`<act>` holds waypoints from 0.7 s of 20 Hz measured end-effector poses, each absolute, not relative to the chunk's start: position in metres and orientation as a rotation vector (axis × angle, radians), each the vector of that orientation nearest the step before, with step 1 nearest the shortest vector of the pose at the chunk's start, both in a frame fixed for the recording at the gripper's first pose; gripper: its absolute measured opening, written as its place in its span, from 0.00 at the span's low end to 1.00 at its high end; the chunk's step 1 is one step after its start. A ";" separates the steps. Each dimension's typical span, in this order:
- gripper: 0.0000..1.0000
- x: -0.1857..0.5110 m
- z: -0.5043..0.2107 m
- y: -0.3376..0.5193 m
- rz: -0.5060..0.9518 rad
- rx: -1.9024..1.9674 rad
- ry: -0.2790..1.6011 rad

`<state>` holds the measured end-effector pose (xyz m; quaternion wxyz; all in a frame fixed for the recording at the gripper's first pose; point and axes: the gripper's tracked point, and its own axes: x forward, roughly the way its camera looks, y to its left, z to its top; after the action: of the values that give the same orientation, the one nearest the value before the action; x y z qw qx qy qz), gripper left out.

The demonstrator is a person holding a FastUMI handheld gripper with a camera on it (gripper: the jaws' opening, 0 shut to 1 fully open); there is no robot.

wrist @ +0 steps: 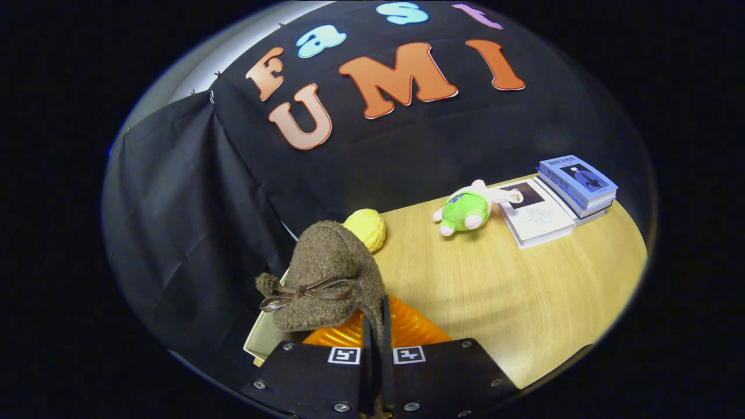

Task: Open the storage box then place both shoes into the box .Put the left shoe in first, then the right shoe, with the right side of both shoes facing outward in a uniform manner.

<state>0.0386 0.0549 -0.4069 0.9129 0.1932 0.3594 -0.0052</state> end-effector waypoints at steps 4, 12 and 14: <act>0.06 0.052 -0.412 0.099 0.039 0.433 0.773; 0.06 0.070 -0.435 0.155 0.063 0.405 0.818; 0.06 0.072 -0.444 0.167 0.070 0.390 0.828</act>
<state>0.0720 0.1668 -0.4444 0.8966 0.1881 0.3996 0.0339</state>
